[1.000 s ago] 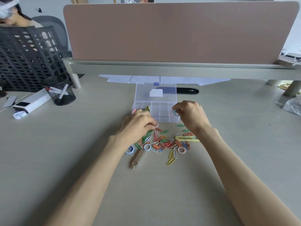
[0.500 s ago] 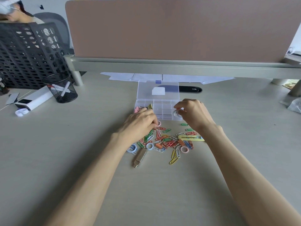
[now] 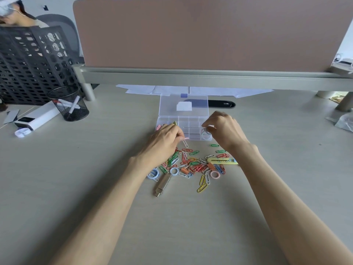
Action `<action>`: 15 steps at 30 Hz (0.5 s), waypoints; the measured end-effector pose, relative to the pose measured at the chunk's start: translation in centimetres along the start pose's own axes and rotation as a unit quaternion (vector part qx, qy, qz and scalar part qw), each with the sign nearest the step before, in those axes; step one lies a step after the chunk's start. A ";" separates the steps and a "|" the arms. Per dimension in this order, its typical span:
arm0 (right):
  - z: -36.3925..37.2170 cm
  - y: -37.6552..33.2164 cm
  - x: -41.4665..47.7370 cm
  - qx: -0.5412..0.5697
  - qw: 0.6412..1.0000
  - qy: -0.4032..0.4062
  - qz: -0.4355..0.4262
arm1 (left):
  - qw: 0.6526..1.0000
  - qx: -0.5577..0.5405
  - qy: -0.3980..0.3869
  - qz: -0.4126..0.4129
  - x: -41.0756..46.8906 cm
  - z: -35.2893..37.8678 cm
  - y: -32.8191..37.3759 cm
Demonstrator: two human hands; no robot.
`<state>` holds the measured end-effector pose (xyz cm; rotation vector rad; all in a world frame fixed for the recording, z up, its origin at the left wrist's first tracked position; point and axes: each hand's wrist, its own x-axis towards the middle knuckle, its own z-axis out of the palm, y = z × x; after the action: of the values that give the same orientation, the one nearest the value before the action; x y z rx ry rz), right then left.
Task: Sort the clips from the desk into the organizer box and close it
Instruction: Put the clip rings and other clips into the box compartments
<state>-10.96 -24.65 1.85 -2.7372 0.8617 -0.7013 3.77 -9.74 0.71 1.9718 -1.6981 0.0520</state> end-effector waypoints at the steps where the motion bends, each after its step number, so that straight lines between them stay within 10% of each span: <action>1: 0.0 -0.1 0.1 0.000 1.000 0.004 0.002 | 1.000 -0.011 0.005 -0.005 0.0 0.0 0.1; 15: -1.2 -0.2 -1.0 0.014 0.999 -0.047 -0.012 | 0.996 -0.079 0.025 -0.044 0.2 1.0 0.2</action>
<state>-12.14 -23.93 2.63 -2.7355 0.7949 -0.5798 3.29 -10.33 -0.05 1.9098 -1.5328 -0.0616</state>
